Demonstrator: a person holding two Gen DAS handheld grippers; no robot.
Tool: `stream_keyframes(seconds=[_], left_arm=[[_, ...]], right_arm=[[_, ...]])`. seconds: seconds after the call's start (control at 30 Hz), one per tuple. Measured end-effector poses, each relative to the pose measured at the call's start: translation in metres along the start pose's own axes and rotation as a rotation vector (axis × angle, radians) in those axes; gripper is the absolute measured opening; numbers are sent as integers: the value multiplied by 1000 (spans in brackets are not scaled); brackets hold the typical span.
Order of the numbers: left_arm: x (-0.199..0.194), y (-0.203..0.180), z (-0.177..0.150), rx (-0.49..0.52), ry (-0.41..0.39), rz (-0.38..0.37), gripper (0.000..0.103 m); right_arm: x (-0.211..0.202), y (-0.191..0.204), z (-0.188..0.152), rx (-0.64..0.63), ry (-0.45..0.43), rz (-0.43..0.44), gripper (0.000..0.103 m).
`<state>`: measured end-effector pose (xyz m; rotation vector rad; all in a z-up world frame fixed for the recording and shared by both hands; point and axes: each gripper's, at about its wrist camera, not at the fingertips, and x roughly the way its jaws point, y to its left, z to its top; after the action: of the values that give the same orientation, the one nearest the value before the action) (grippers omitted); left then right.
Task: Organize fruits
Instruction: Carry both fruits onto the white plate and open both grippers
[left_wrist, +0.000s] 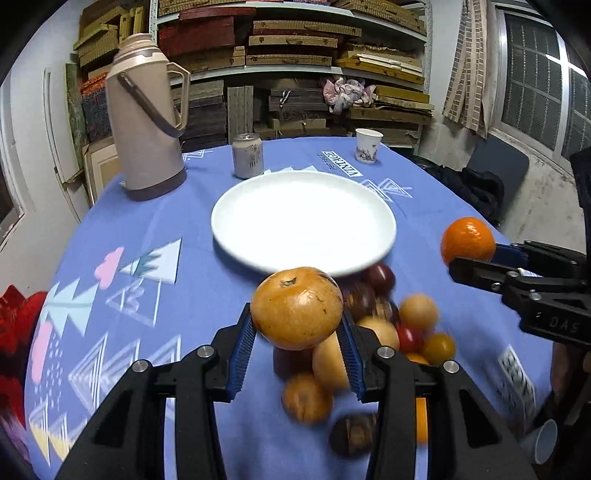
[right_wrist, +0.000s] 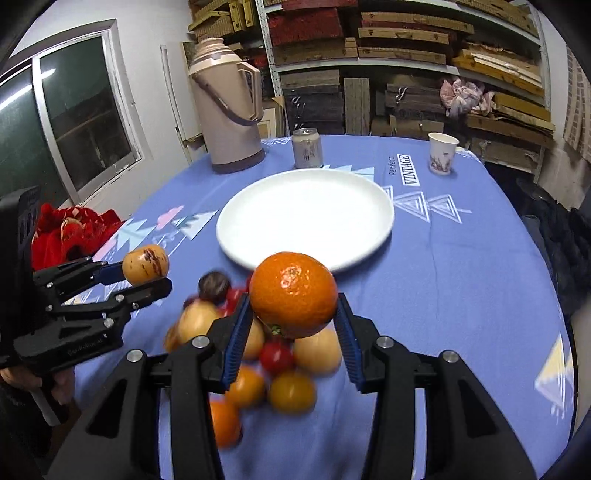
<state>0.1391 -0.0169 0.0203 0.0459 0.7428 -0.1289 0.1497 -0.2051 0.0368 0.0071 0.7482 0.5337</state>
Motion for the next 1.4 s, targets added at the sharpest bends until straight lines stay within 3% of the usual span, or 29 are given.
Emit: stream_keyframes(seconds=[0.33,0.63,0.73,0.9,1.07,1.13,1.4], left_arm=[[95,25,51,-61,101,34,44],[129,34,56,-104,158,-12,45],[123,34,57,-100,152,-12,46],[102,30,56,-88,105,7,59],[71,26,46,-69,63,55,74],[60,22,39,-58,67,86,76],[24,11,7,-72,54,67,82]], right_arm=[[115,-23,48,31,176,-58,44],[149,-28,58,35,234,-71,46],[143,-31,59,57,216,-59,47],[121,-29,55,74,183,-49,58],[89,-28,43,85,149,-34,59],[76,-26,36,79,131,-46,59],[43,-16,-2,70,115,-51,65]])
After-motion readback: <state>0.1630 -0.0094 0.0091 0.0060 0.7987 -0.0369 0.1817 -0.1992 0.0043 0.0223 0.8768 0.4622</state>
